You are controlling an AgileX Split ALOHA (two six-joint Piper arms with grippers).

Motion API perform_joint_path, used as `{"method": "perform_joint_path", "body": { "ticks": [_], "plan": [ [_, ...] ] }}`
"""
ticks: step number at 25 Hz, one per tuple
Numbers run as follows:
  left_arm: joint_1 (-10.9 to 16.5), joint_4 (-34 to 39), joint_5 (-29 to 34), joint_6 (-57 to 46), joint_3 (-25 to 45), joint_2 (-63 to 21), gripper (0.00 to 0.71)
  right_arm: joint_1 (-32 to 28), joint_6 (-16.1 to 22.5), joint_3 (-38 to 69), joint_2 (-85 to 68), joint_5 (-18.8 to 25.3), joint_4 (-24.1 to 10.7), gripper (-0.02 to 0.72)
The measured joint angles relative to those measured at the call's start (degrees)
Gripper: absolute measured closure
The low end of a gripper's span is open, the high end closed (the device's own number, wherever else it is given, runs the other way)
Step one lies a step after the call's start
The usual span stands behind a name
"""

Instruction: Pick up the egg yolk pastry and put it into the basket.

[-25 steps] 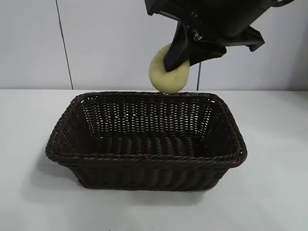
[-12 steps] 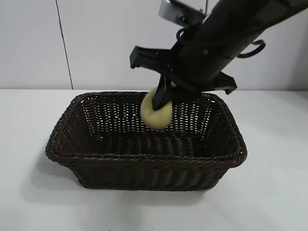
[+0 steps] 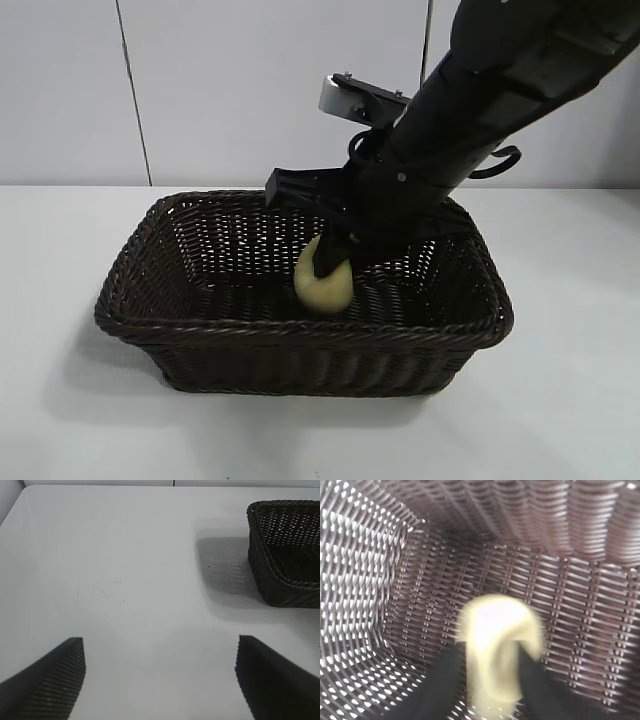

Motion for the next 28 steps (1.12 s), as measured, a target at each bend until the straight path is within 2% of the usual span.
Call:
{"method": "perform_joint_path", "body": {
  "ticks": [5,10,14,17,21,25,28],
  "plan": [
    [0.00,0.00,0.00,0.00,0.00,0.00,0.112,0.00,0.00,-8.91,0.00,11.70,-1.98,0.185],
    [0.00,0.00,0.00,0.00,0.00,0.00,0.112,0.00,2.91,-18.75,0.00,26.77,-8.66,0.185],
    [0.00,0.00,0.00,0.00,0.00,0.00,0.112,0.00,5.08,-24.43,0.00,37.03,-13.30,0.185],
    [0.00,0.00,0.00,0.00,0.00,0.00,0.112,0.00,8.30,-26.57,0.00,41.54,-16.60,0.185],
    [0.00,0.00,0.00,0.00,0.00,0.00,0.112,0.00,11.46,-26.94,0.00,45.03,-20.81,0.185],
    [0.00,0.00,0.00,0.00,0.00,0.00,0.112,-0.67,11.85,-26.94,0.00,45.32,-22.77,0.185],
    [0.00,0.00,0.00,0.00,0.00,0.00,0.112,-3.54,12.00,-26.94,0.00,45.45,-23.05,0.185]
  ]
}}
